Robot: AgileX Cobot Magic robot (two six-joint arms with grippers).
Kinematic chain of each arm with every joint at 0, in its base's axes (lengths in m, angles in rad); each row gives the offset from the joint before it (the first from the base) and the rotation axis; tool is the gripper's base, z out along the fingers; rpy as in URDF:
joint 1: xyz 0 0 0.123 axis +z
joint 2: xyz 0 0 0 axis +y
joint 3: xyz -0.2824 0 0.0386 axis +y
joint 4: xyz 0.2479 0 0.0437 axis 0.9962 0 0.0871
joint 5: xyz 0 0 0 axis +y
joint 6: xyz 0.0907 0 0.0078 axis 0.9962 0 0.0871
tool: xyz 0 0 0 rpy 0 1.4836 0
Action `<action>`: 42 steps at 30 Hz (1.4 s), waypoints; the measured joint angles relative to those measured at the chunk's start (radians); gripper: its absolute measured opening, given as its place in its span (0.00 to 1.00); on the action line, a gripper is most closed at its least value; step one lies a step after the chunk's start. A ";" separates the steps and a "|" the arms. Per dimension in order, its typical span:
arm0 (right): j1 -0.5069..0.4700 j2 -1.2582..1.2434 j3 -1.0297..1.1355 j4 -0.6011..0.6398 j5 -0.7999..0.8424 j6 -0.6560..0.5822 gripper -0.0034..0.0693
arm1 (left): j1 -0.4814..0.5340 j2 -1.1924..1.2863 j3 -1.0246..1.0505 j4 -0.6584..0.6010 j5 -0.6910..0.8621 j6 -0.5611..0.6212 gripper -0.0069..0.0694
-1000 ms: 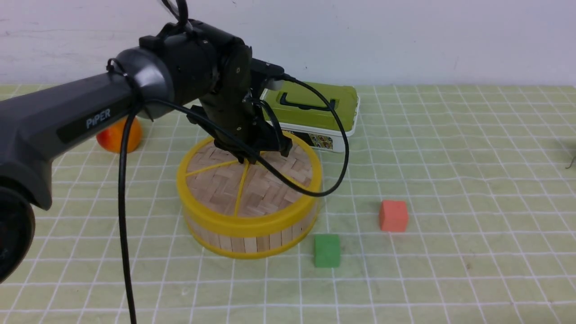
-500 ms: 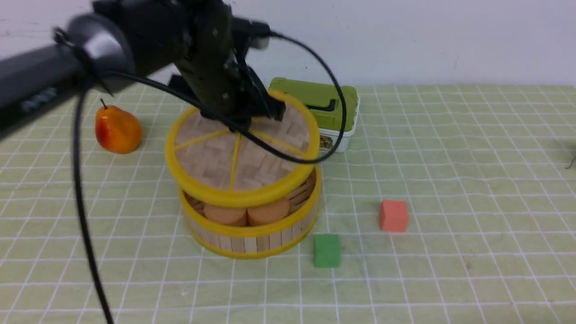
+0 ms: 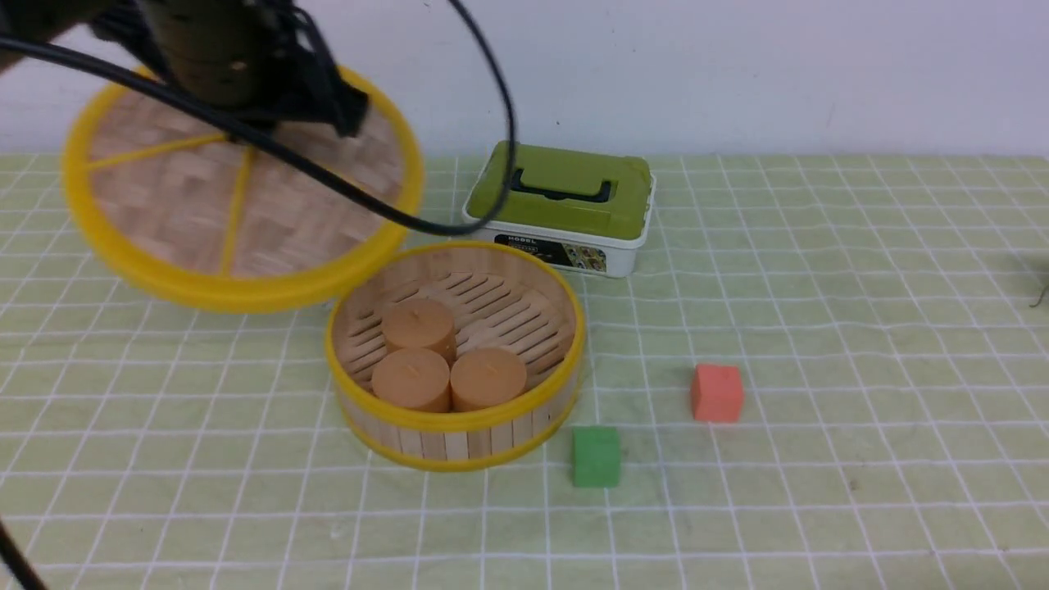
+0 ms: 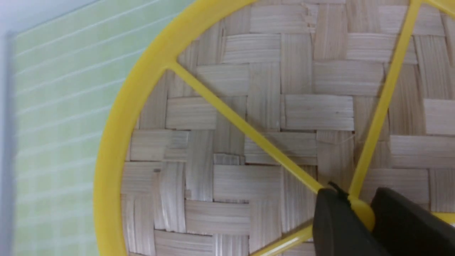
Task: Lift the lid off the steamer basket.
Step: Use the left arm to place the steamer lid on the table
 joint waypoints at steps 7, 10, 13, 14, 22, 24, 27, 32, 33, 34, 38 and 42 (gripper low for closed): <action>0.000 0.000 0.000 0.000 0.000 0.000 0.38 | 0.204 -0.113 0.239 -0.083 -0.112 -0.060 0.23; 0.000 0.000 0.000 0.000 0.000 0.000 0.38 | 0.272 -0.130 0.379 -0.103 -0.221 -0.097 0.23; 0.000 0.000 0.000 0.000 0.000 0.000 0.38 | 0.297 -0.121 0.462 -0.108 -0.302 -0.125 0.23; 0.000 0.000 0.000 0.000 0.000 0.000 0.38 | 0.304 -0.105 0.510 -0.108 -0.346 -0.144 0.23; 0.000 0.000 0.000 0.000 0.000 0.000 0.38 | 0.309 0.047 0.582 -0.097 -0.537 -0.202 0.23; 0.000 0.000 0.000 0.000 0.000 0.000 0.38 | 0.309 0.088 0.582 -0.094 -0.576 -0.219 0.23; 0.000 0.000 0.000 0.000 0.000 0.000 0.38 | 0.309 0.133 0.582 -0.088 -0.617 -0.251 0.23; 0.000 0.000 0.000 0.000 0.000 0.000 0.38 | 0.311 0.175 0.582 -0.065 -0.649 -0.322 0.23; 0.000 0.000 0.000 0.000 0.000 0.000 0.38 | 0.311 0.176 0.581 -0.064 -0.658 -0.330 0.23; 0.000 0.000 0.000 0.000 0.000 0.000 0.38 | 0.311 0.177 0.581 -0.063 -0.665 -0.338 0.23; 0.000 0.000 0.000 0.000 0.000 0.000 0.38 | 0.311 0.174 0.581 -0.066 -0.674 -0.357 0.35; 0.000 0.000 0.000 0.000 0.000 0.000 0.38 | 0.310 0.133 0.582 -0.081 -0.669 -0.355 0.54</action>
